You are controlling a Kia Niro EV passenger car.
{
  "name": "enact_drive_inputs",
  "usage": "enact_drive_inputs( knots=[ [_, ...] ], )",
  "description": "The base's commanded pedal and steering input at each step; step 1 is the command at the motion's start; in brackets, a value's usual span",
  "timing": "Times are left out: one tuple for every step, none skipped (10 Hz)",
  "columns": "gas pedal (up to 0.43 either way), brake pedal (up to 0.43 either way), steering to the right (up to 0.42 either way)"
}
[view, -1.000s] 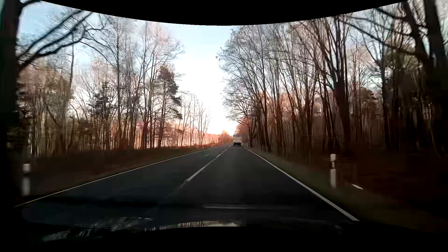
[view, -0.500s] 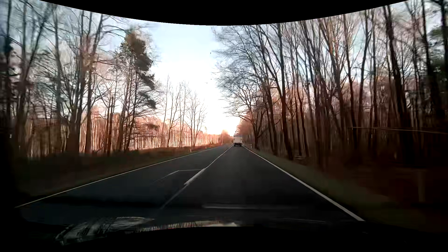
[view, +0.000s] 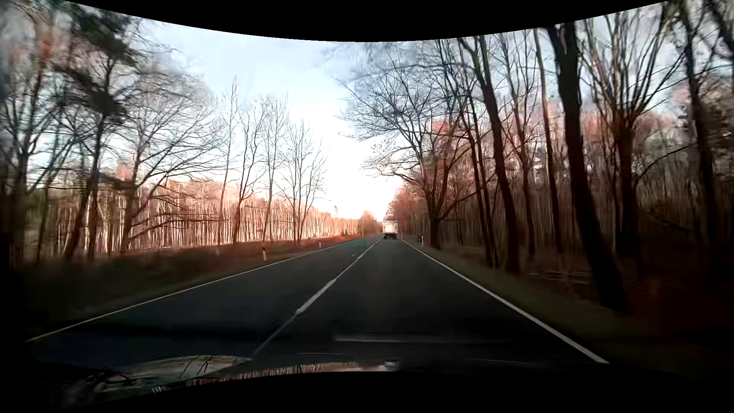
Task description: Follow the waypoints while adhering to traffic rules and regulations
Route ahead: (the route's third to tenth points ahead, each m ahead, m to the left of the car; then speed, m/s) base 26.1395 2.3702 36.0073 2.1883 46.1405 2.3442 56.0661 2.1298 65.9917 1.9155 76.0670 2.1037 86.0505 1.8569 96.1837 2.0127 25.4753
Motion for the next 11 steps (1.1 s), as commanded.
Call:
enact_drive_inputs(
  knots=[
    [0.177, 0.0, -0.001],
    [0.177, 0.0, -0.001],
    [0.177, 0.0, -0.001],
    [0.177, 0.0, -0.001],
    [0.177, 0.0, 0.0],
    [0.177, 0.0, 0.0],
    [0.177, 0.0, 0.0],
    [0.177, 0.0, -0.001],
    [0.177, 0.0, -0.001],
    [0.177, 0.0, -0.001],
    [0.177, 0.0, -0.001]
  ],
)
